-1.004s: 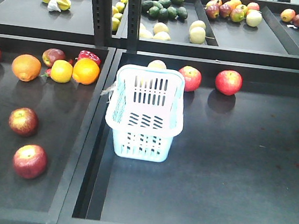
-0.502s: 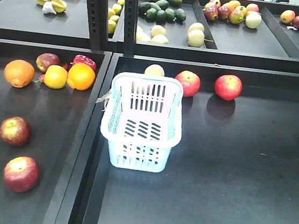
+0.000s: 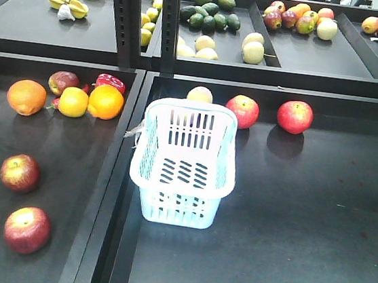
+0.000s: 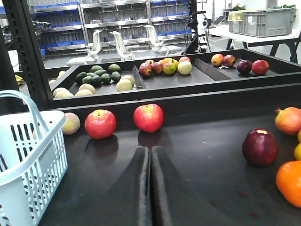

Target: Pick three apples into basket with both arms

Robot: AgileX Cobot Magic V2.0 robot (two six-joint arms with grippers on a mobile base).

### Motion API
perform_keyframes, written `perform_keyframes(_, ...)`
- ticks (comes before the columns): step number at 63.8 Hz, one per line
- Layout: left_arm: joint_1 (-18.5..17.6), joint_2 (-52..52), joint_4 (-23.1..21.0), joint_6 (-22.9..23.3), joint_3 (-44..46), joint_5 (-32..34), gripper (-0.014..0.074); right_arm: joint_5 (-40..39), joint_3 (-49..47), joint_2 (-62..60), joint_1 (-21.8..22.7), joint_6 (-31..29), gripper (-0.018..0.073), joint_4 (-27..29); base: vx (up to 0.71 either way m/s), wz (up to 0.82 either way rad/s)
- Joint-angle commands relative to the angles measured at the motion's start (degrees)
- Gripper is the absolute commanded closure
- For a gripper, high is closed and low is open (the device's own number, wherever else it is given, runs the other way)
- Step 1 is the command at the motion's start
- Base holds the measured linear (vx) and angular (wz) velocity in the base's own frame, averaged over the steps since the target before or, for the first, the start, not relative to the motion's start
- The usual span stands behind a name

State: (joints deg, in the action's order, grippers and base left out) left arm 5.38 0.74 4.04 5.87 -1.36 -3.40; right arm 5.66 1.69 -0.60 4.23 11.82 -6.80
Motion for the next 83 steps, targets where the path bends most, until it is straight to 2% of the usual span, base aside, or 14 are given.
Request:
perform_keyframes(1, -0.35, 0.85, -0.09, 0.30, -1.35, 3.96, 0.0603, -4.23, 0.78, -0.61, 0.32, -0.39, 0.0564, -0.25, 0.04, 0.02)
perform_keyframes(83, -0.35, 0.85, -0.09, 0.30, -1.35, 3.96, 0.0603, -4.23, 0.78, -0.61, 0.32, -0.39, 0.0564, -0.25, 0.02, 0.01)
